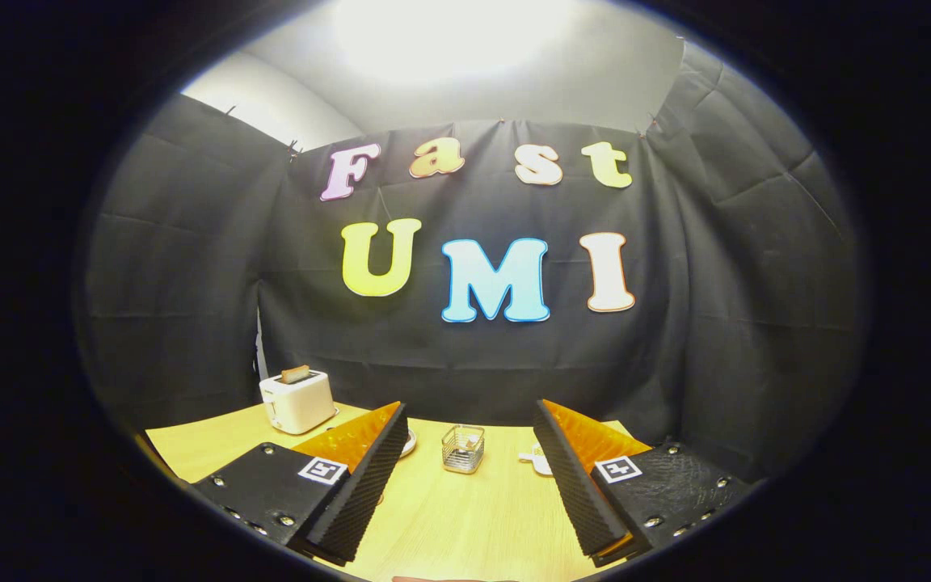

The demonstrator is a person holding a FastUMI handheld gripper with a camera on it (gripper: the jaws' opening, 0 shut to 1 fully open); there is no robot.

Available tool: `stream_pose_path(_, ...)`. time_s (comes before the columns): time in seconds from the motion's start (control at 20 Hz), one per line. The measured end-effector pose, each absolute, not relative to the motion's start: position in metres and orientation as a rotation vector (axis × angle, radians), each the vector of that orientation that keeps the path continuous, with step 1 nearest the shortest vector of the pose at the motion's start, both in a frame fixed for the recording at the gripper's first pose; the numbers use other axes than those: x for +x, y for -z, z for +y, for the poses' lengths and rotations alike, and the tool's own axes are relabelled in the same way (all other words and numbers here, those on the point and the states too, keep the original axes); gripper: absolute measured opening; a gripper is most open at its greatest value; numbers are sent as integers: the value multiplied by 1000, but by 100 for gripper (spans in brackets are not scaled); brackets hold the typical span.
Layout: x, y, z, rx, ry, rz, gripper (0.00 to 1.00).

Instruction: Take the bottle from table, then pour the juice into the cup, finally place the bottle on the coaster

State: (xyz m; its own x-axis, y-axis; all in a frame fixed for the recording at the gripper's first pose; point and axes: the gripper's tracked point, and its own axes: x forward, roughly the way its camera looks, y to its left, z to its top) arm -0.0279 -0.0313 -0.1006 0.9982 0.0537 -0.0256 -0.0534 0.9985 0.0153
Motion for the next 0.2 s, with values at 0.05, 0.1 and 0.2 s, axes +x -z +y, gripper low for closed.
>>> stream_pose_path(0.05, -28, 105, -34, 6, -51, 30, 96)
stream_pose_path(0.1, -28, 115, -38, -4, -46, 45, 96)
stream_pose_path(0.2, -27, 131, -42, 3, -55, 74, 96)
